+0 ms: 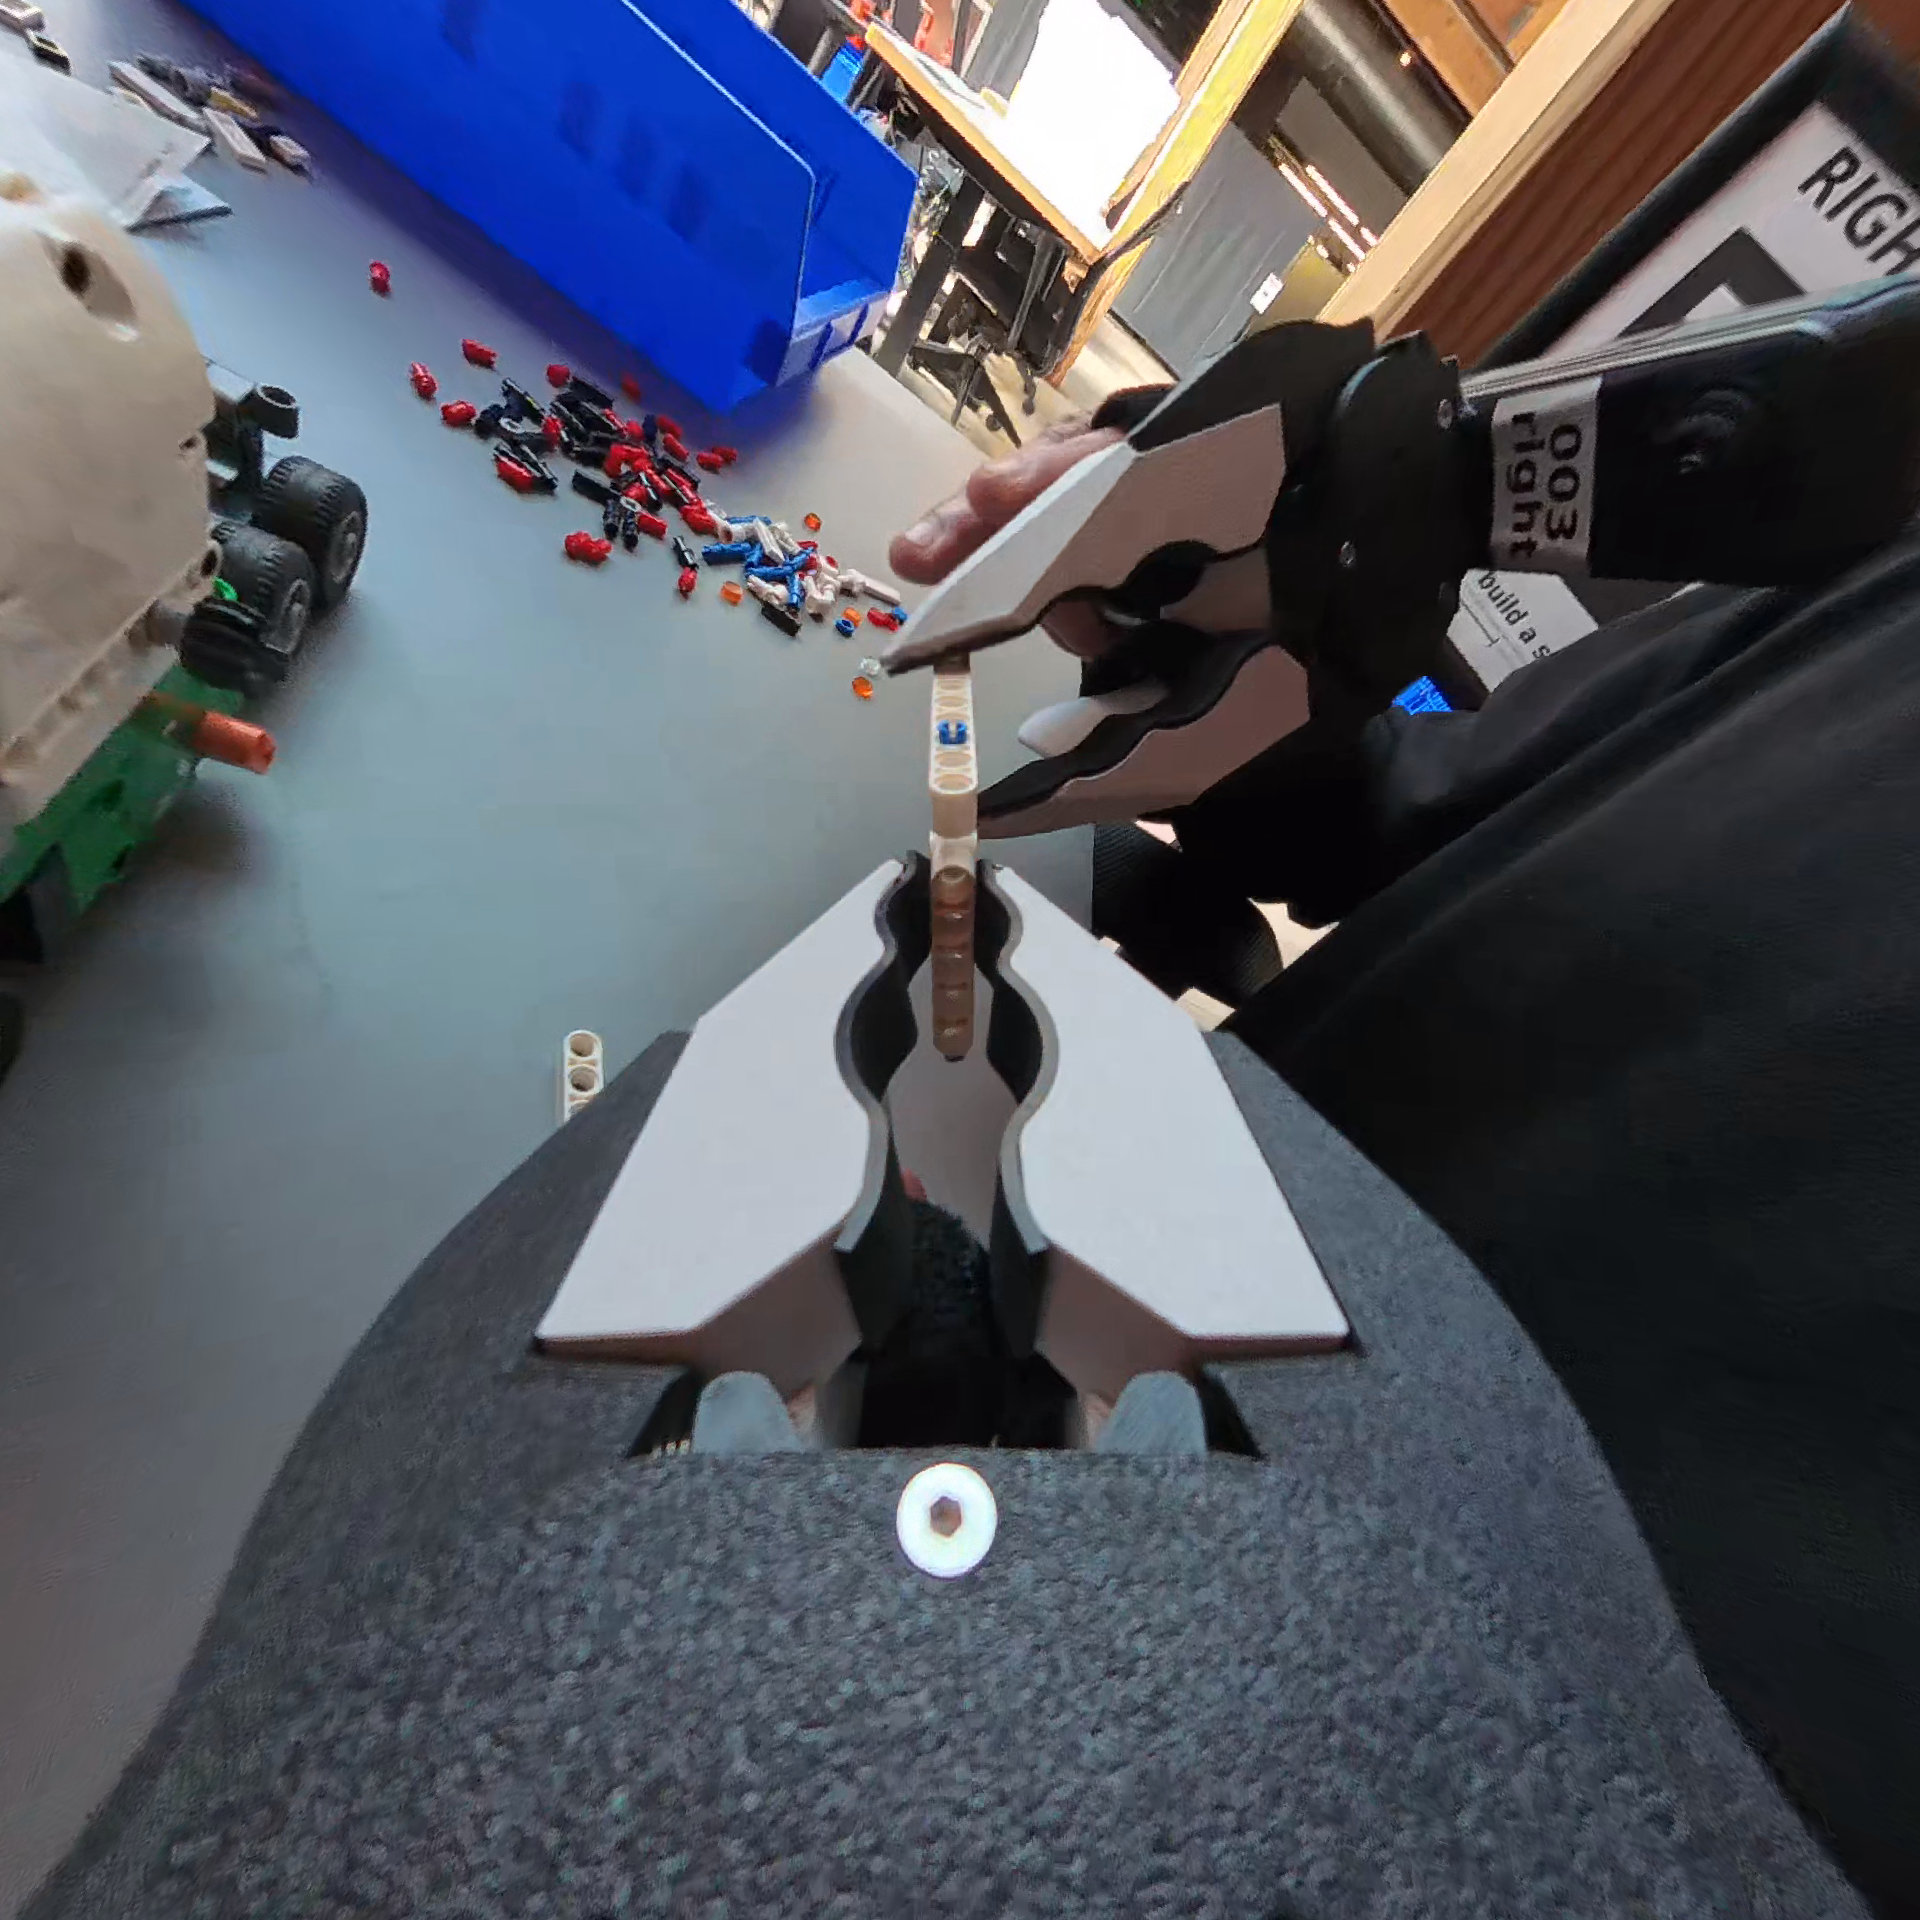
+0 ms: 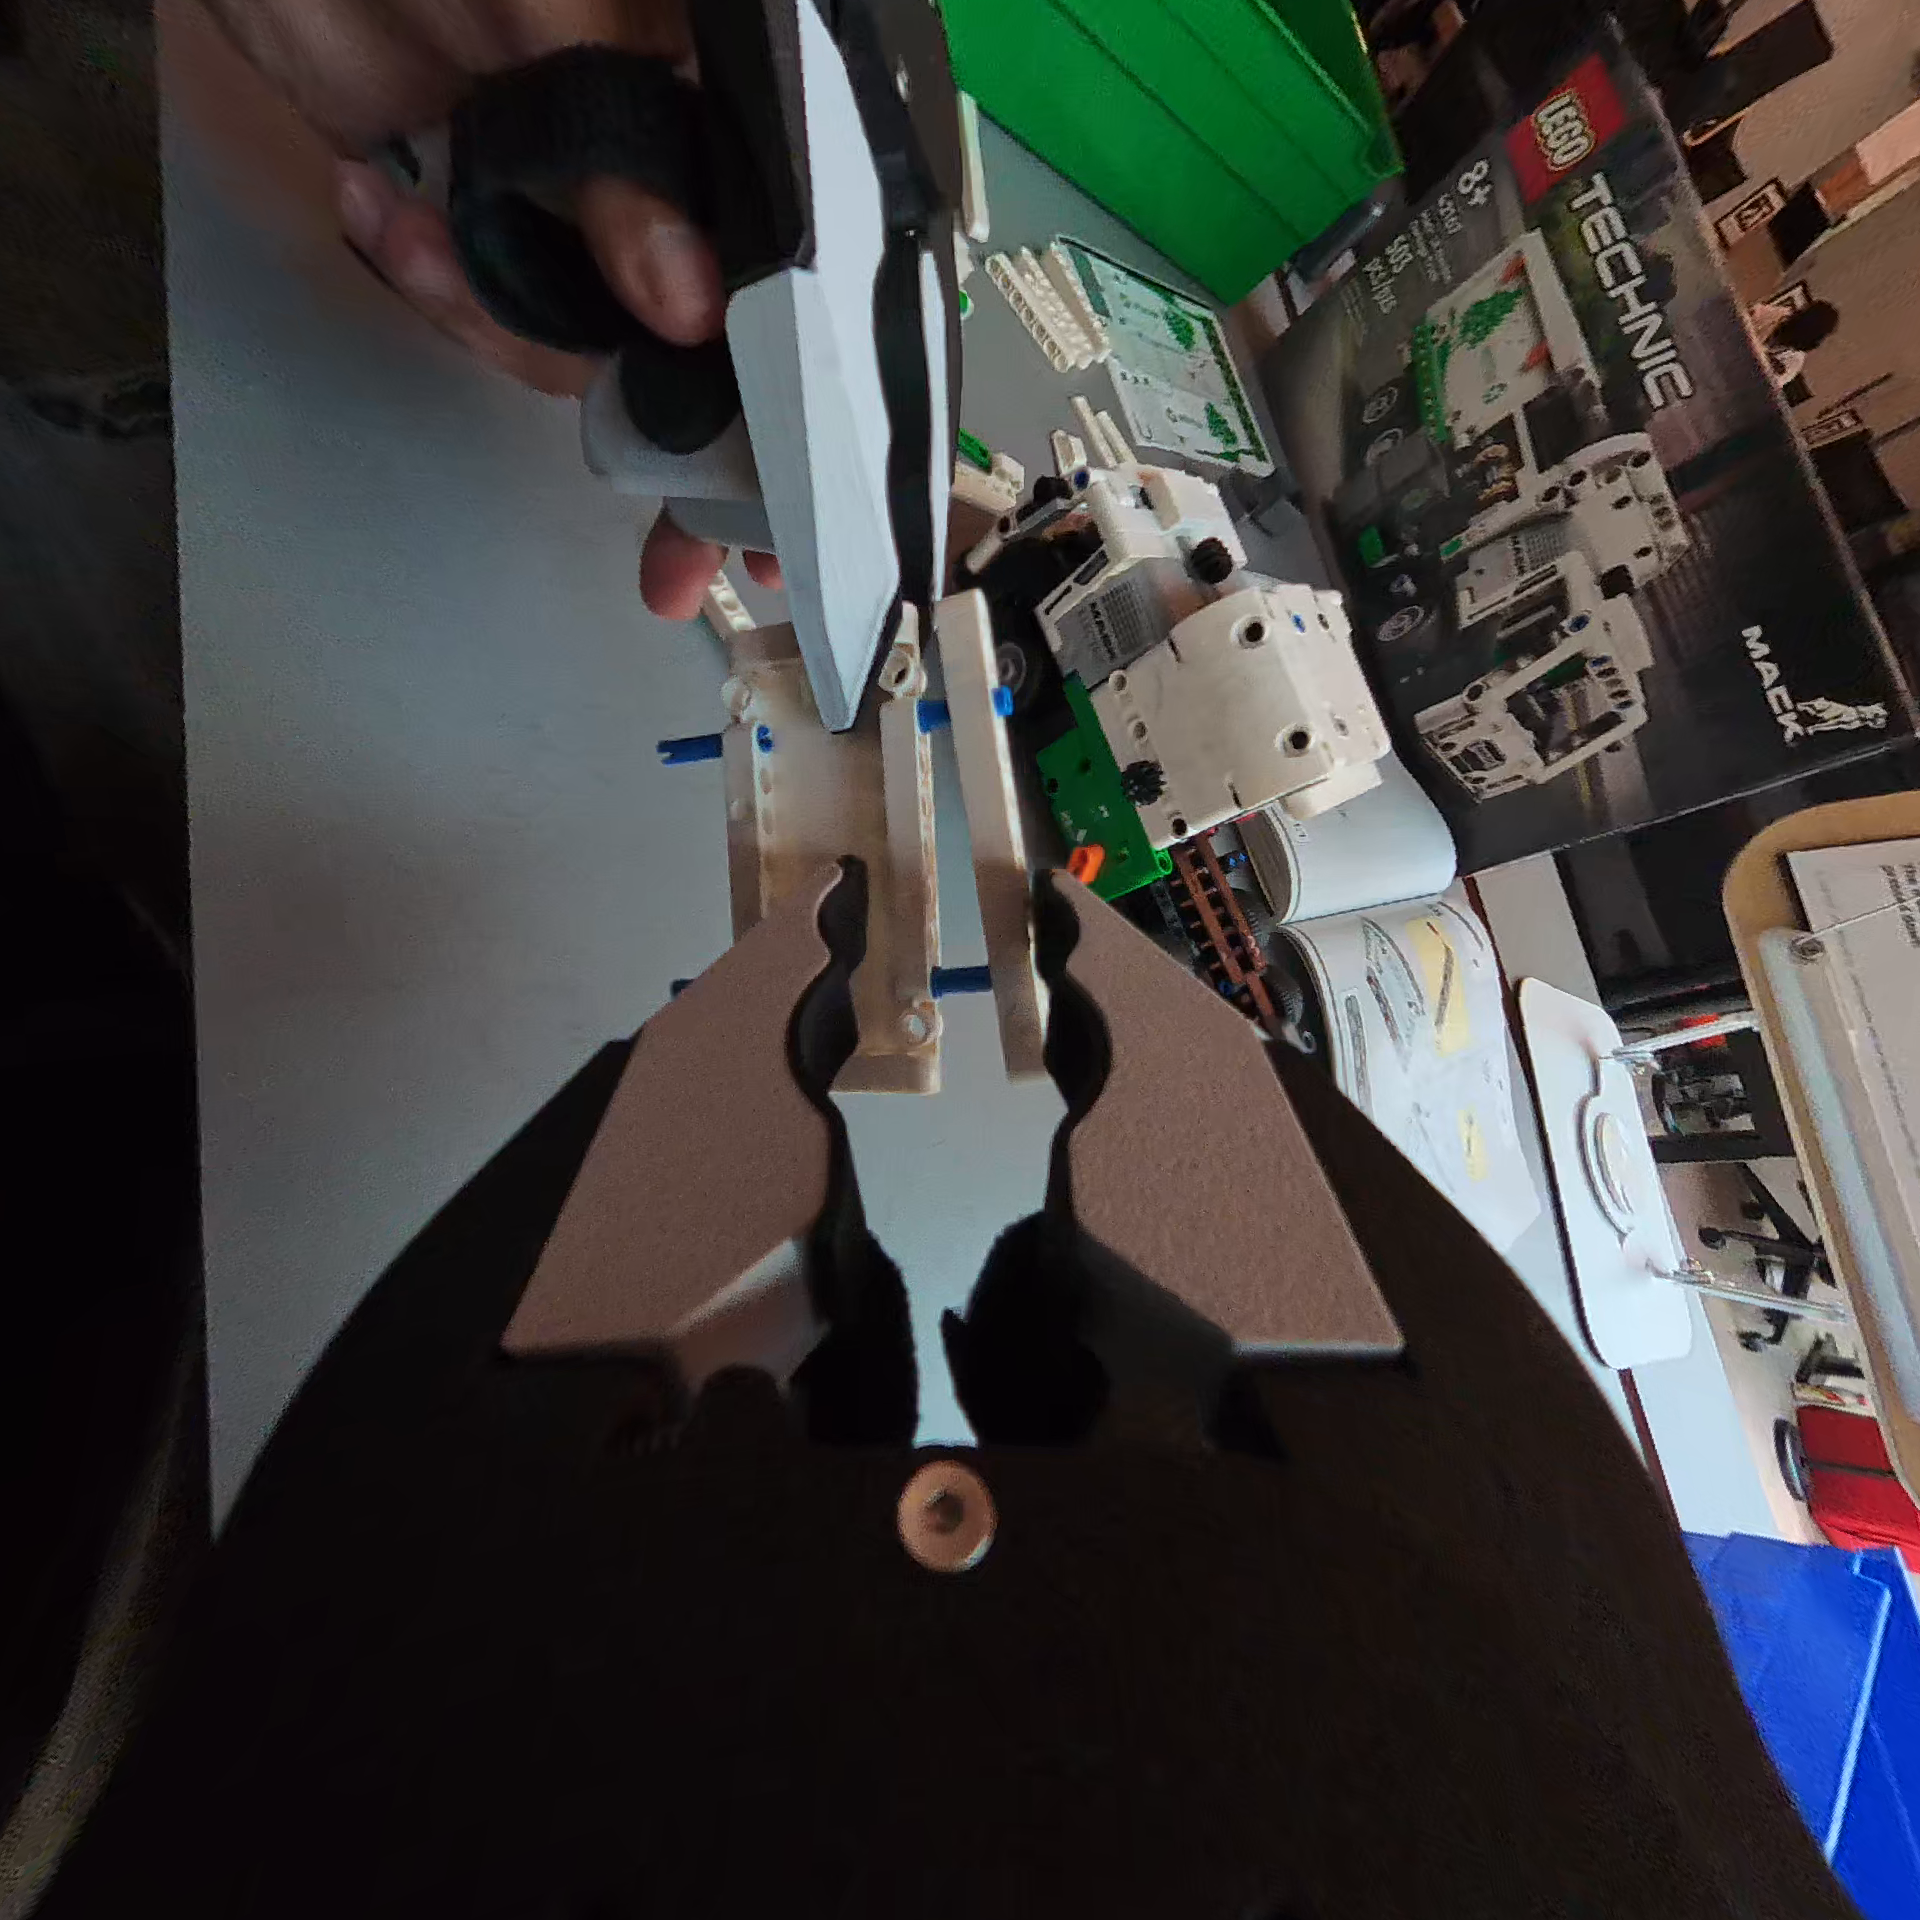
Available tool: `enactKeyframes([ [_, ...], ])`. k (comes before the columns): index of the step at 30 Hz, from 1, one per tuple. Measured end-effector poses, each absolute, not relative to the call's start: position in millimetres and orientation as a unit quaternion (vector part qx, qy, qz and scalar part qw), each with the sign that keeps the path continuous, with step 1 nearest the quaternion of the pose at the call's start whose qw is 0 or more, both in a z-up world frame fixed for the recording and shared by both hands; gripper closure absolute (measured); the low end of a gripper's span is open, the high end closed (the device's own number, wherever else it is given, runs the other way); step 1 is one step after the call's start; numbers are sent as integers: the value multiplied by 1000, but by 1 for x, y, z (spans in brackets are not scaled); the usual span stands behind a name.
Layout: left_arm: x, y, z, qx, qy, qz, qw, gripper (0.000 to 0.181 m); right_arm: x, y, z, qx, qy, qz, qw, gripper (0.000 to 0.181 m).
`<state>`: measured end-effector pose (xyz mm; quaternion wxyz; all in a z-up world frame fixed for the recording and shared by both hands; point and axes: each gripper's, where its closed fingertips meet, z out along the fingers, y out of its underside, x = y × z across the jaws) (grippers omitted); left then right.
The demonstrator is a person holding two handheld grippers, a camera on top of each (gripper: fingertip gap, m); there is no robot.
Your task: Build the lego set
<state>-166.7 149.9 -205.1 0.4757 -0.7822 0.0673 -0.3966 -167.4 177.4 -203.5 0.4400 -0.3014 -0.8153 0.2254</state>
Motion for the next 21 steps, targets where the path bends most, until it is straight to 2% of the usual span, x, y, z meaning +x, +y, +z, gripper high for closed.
enactKeyframes([
  [8,-166,139,-192,-727,78,-439,522,175,-165,164,-193,-297,-813,242,438,162],
  [15,-170,144,-198,-737,66,-431,516,175,-168,168,-197,-327,-800,281,417,161],
  [18,-175,150,-209,-756,29,-431,491,175,-173,170,-202,-309,-807,221,452,144],
  [21,-174,150,-212,-758,7,-450,473,175,-178,165,-209,-267,-824,148,477,155],
])
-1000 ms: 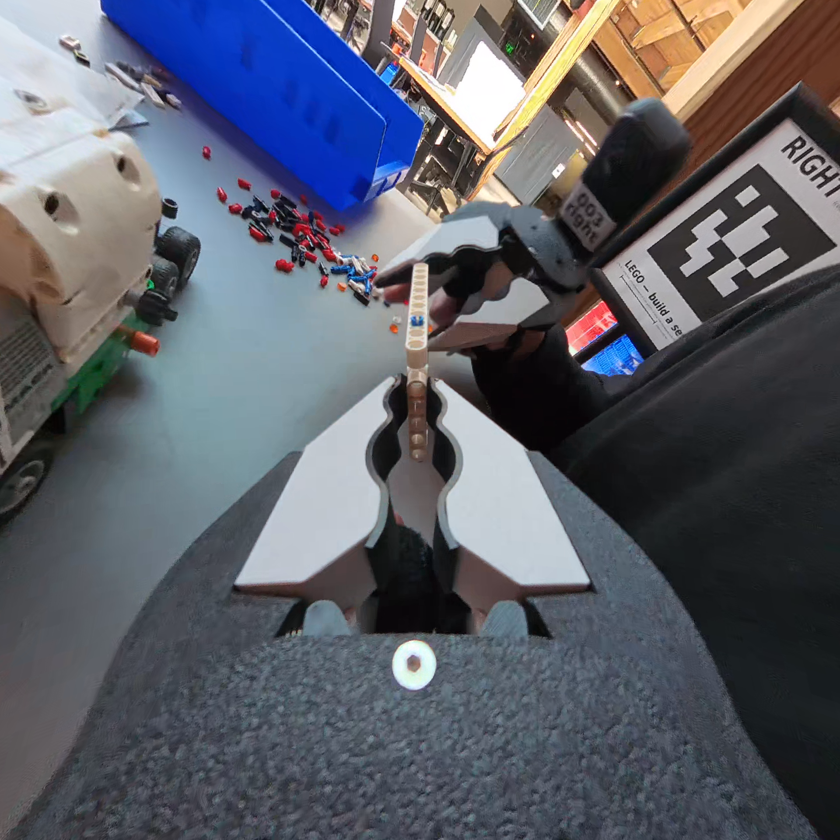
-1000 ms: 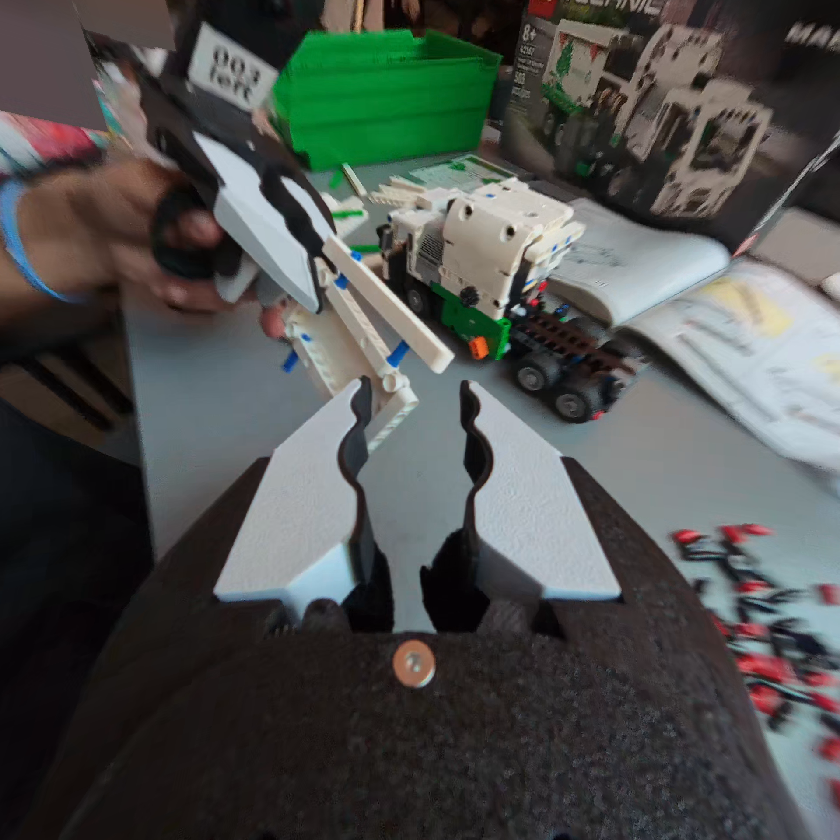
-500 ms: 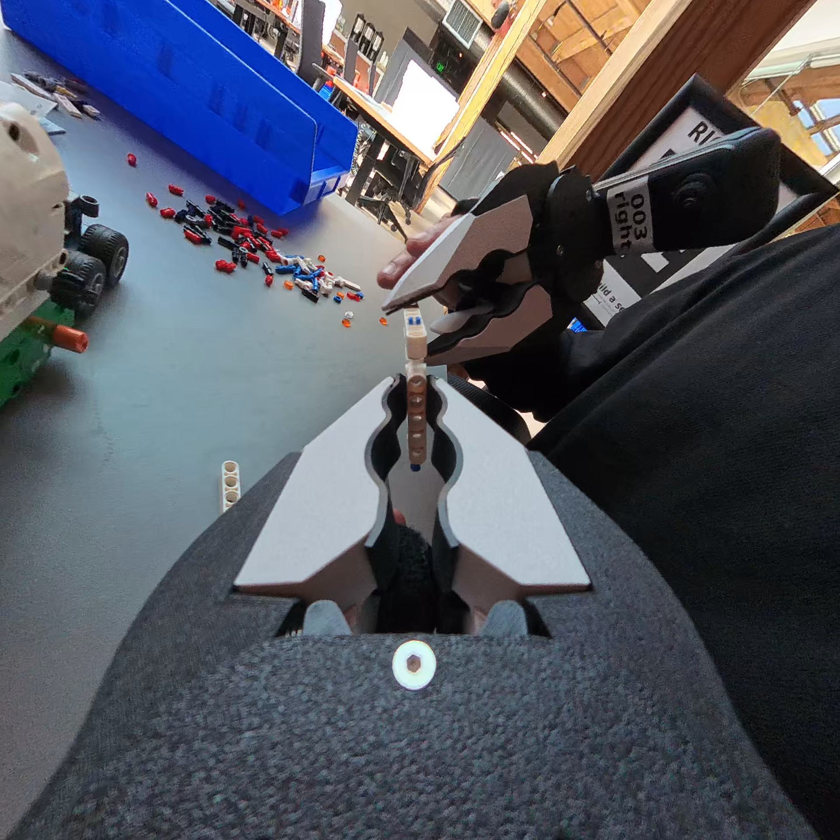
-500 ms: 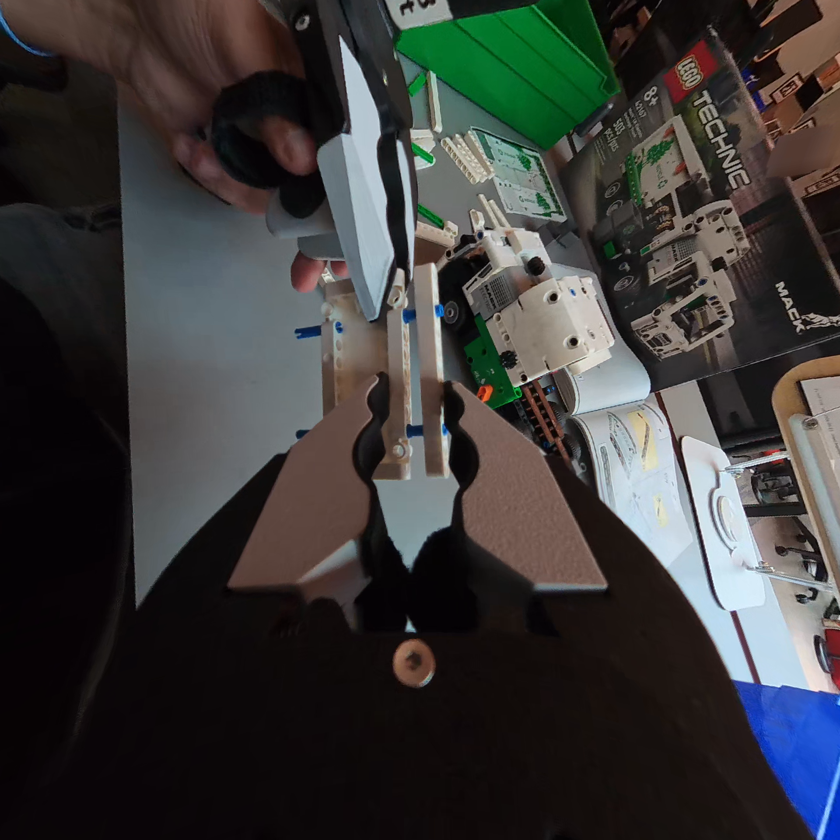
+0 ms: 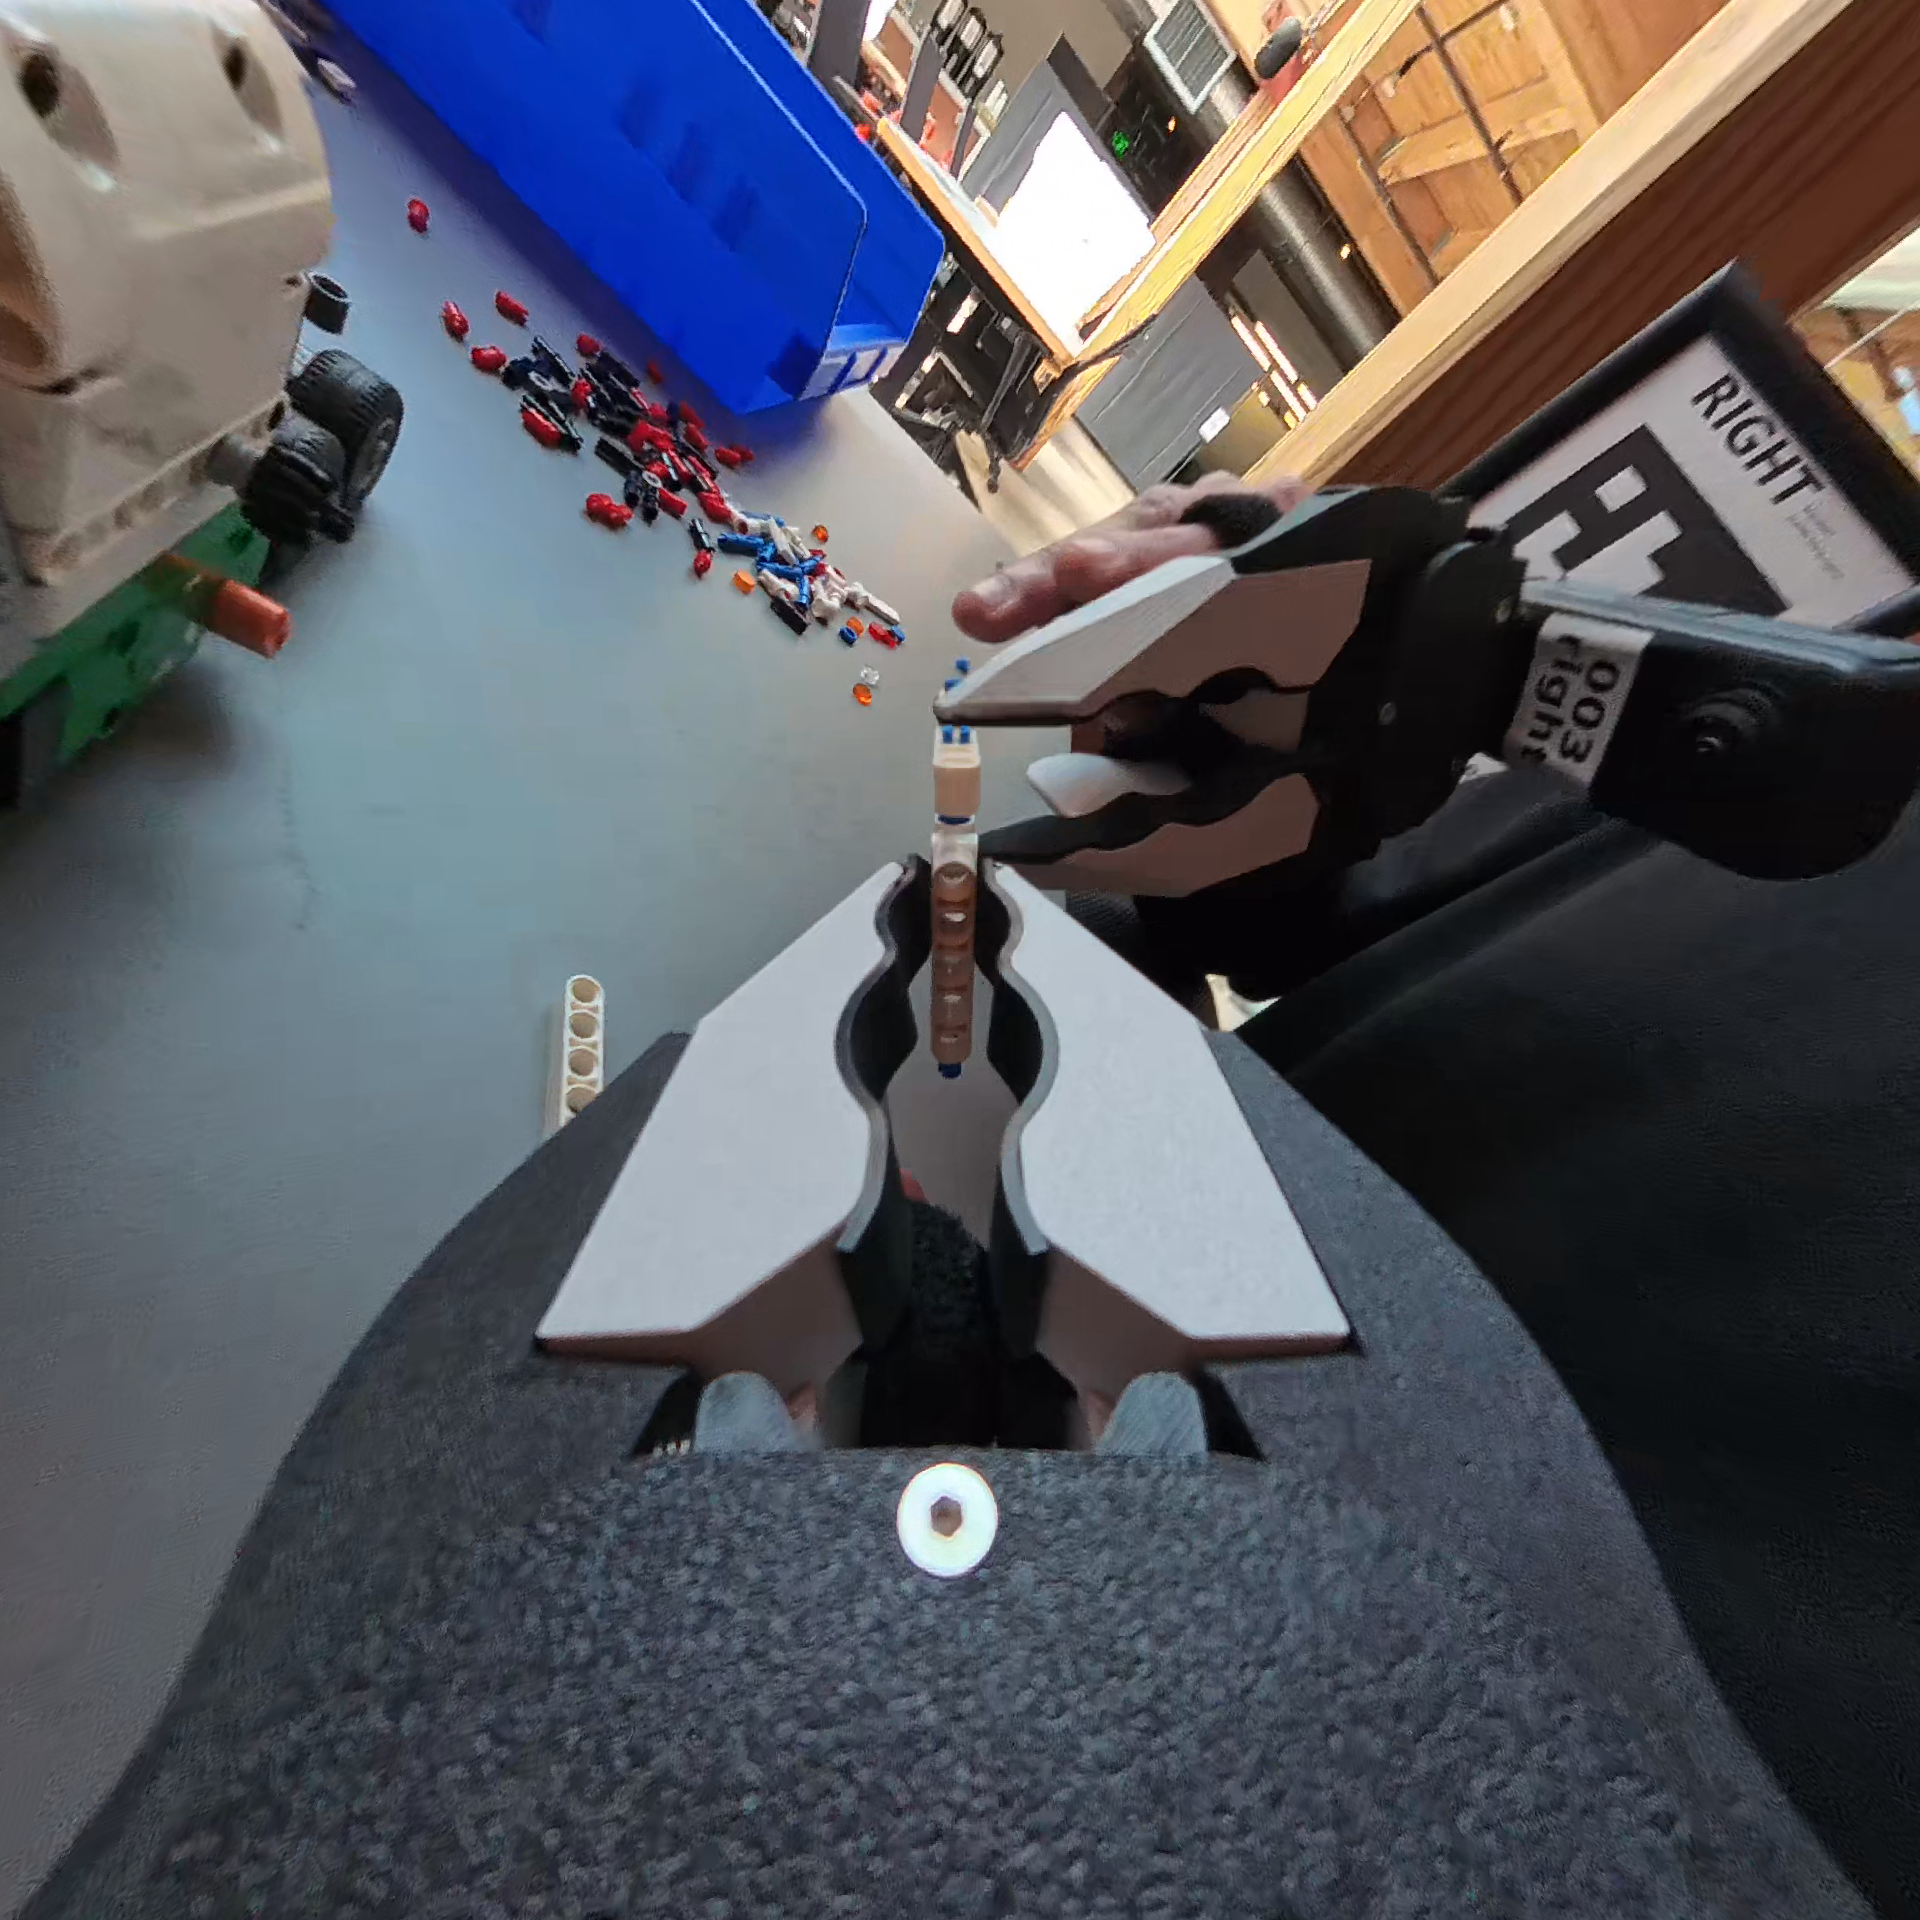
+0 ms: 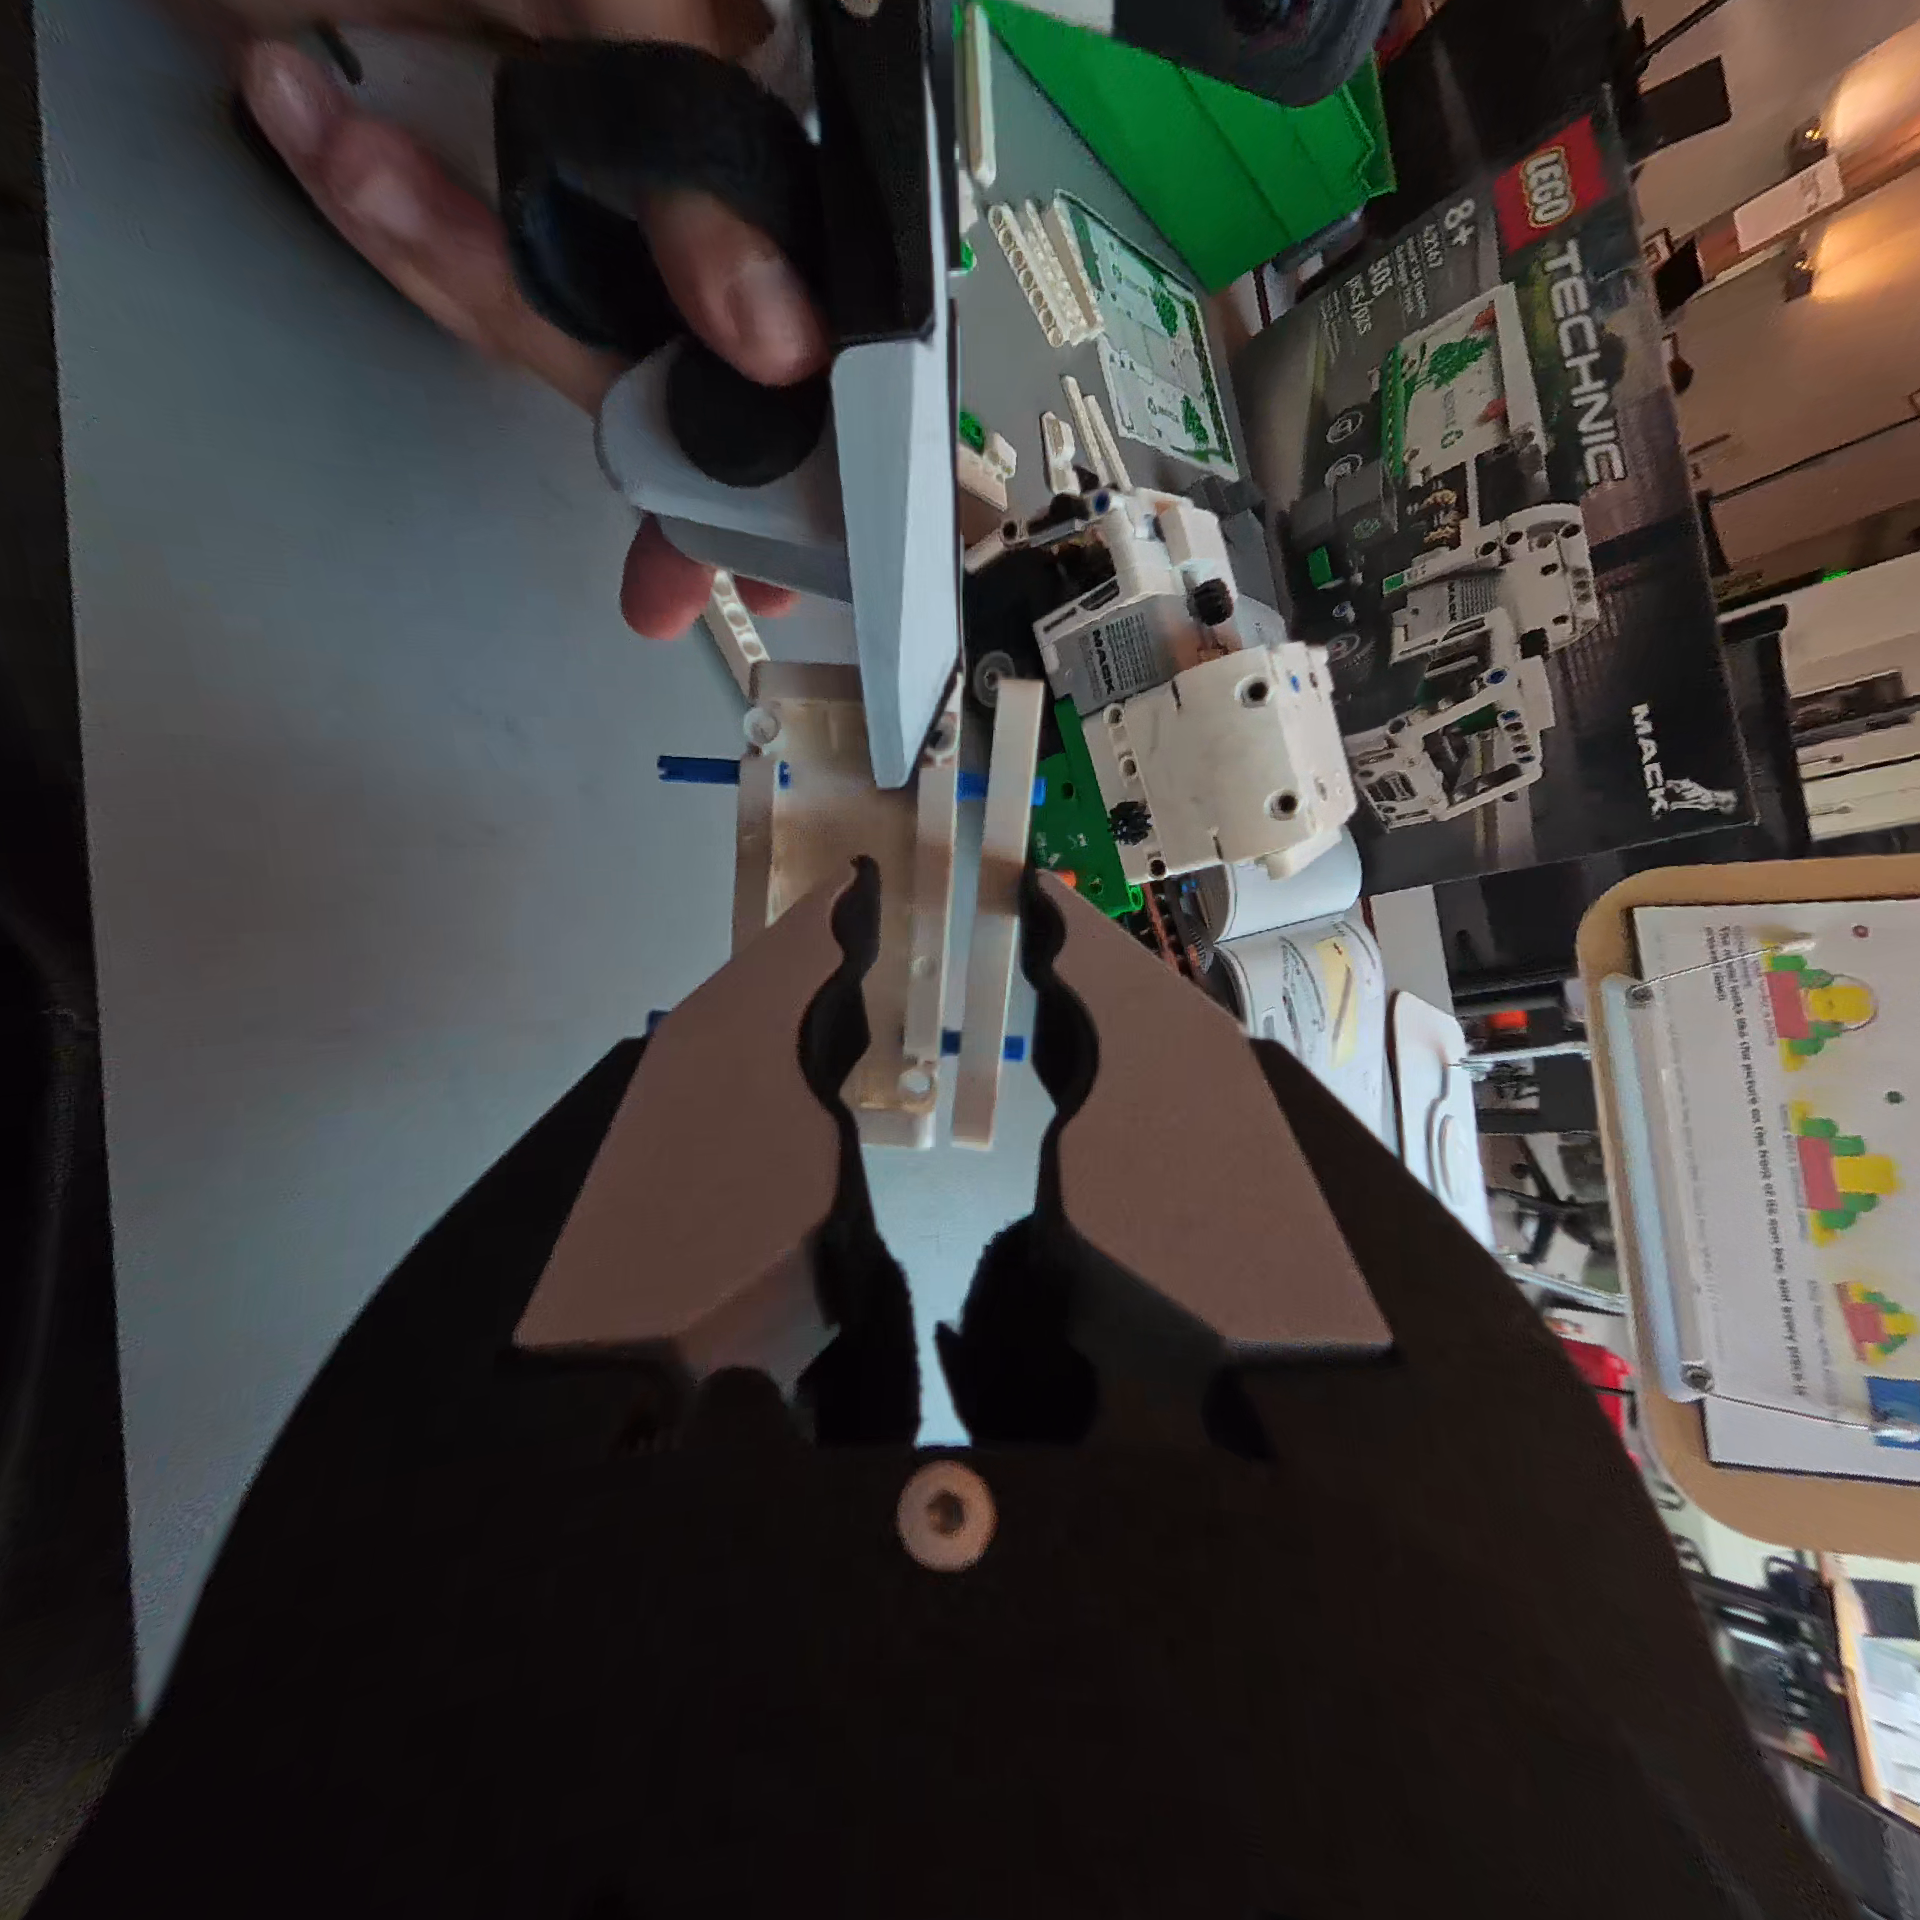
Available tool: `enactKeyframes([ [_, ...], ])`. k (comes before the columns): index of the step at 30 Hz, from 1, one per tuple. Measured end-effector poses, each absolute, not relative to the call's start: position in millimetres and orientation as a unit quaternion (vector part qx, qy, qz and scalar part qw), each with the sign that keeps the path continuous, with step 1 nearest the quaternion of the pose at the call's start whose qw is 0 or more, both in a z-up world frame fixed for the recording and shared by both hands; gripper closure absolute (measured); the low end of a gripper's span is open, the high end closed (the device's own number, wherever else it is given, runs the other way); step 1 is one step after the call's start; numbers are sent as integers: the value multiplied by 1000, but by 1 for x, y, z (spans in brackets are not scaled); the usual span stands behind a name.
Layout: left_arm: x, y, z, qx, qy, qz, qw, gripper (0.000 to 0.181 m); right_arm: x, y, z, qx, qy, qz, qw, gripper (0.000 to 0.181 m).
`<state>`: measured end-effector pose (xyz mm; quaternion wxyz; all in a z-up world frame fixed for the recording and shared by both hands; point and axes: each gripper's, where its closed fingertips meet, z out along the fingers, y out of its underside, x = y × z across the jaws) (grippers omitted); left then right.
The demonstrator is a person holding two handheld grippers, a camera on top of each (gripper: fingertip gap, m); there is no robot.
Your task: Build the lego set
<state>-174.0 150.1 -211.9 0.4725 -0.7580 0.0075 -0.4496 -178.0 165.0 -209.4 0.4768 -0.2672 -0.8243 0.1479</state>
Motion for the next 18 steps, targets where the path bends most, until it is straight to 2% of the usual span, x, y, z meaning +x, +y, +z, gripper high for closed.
enactKeyframes([
  [1,-173,149,-215,-768,18,-436,469,175,-179,165,-211,-263,-829,137,475,162],
  [8,-166,144,-215,-779,67,-404,474,174,-172,159,-213,-225,-866,108,432,170],
  [16,-180,147,-201,-739,12,-457,494,175,-186,160,-196,-283,-820,196,458,167],
  [18,-184,148,-202,-737,1,-460,495,175,-185,166,-193,-299,-815,208,452,158],
])
